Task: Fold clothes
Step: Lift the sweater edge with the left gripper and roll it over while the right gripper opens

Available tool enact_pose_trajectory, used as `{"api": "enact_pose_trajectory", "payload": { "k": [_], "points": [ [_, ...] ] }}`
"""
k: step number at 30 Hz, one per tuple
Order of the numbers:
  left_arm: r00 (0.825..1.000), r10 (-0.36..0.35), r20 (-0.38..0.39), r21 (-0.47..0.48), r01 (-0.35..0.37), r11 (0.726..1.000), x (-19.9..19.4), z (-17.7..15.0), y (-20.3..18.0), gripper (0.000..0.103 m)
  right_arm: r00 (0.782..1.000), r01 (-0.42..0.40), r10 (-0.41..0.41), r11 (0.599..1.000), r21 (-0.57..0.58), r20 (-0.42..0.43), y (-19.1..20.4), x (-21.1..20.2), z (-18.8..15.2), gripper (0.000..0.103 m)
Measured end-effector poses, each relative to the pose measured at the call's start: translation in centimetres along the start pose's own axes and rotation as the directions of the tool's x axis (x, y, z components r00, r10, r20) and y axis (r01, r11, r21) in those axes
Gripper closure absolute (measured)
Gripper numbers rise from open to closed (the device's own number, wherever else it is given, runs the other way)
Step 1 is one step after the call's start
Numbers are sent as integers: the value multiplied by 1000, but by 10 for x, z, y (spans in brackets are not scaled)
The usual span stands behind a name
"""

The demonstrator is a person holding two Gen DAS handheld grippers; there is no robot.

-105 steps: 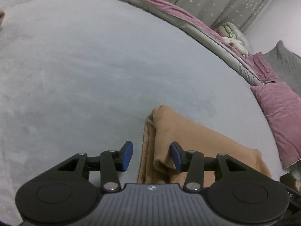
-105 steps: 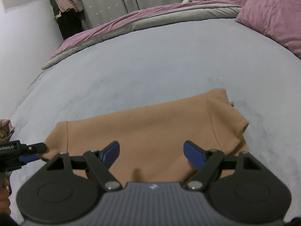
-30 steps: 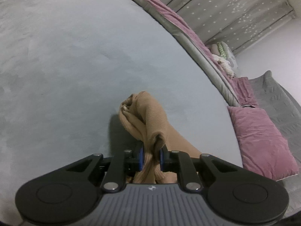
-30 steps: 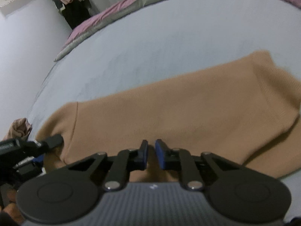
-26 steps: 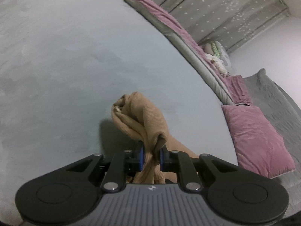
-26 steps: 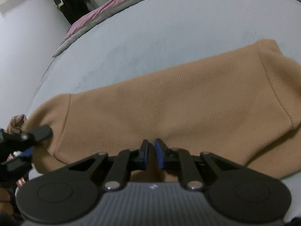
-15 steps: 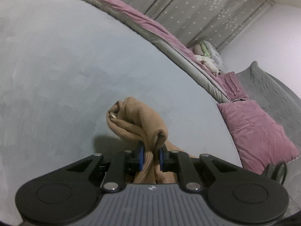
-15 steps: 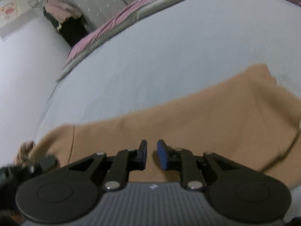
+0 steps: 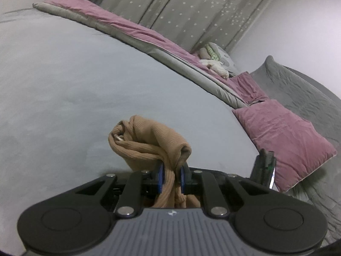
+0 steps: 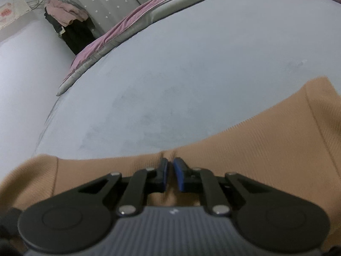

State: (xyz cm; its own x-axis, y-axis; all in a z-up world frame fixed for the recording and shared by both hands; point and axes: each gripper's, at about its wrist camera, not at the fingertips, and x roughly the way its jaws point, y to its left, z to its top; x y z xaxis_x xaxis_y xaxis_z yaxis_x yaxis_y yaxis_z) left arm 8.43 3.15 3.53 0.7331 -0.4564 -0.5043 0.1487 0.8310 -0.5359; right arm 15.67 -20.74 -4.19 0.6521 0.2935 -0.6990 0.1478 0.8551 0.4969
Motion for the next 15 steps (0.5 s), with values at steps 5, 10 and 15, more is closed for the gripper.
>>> {"api": "enact_pose_trajectory", "payload": {
  "k": [5, 10, 15],
  "points": [
    [1000, -2, 19, 16, 2, 1000, -1, 0, -7, 90, 1000, -18, 18, 1000, -15, -2, 1, -10, 1, 93],
    [1000, -2, 25, 25, 2, 1000, 0, 0, -13, 90, 1000, -12, 12, 1000, -4, -22, -4, -41, 3, 85],
    [1000, -12, 28, 46, 11, 999, 0, -1, -24, 90, 994, -56, 64, 995, 85, -89, -23, -66, -12, 85]
  ]
}}
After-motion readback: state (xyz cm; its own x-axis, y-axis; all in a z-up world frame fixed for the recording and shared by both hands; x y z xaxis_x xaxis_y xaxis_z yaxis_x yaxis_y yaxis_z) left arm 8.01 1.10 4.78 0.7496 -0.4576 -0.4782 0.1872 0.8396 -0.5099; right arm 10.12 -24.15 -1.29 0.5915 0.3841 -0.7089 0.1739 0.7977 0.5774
